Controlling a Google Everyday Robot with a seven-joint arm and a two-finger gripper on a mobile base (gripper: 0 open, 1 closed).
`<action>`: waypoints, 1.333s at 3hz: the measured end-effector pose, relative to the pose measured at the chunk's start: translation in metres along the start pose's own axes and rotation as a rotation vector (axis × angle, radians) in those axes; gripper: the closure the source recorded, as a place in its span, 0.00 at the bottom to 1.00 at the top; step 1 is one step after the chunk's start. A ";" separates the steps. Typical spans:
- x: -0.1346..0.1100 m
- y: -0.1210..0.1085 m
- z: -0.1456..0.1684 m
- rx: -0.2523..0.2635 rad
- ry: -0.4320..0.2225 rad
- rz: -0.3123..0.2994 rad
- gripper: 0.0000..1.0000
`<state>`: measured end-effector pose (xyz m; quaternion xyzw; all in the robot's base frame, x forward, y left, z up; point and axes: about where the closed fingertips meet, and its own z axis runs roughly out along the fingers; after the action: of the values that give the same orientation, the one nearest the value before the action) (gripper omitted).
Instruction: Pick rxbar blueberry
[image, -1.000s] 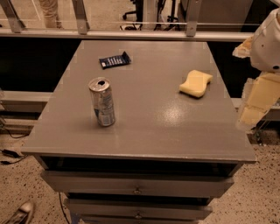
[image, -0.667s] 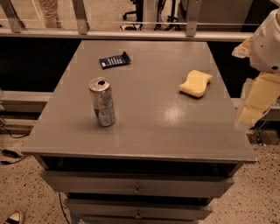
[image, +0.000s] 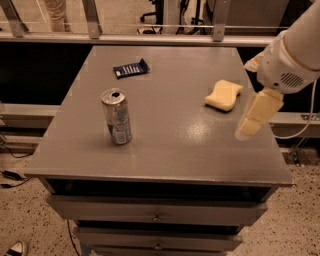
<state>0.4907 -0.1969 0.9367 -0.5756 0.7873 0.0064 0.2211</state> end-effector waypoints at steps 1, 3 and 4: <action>-0.029 -0.039 0.063 0.003 -0.122 0.046 0.00; -0.068 -0.075 0.127 -0.012 -0.244 0.090 0.00; -0.068 -0.075 0.127 -0.012 -0.244 0.089 0.00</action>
Offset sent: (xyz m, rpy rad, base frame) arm 0.1370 0.0662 -0.0747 0.2658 -0.0572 -0.0243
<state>0.6186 -0.1272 0.8652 -0.5361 0.7793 0.0909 0.3114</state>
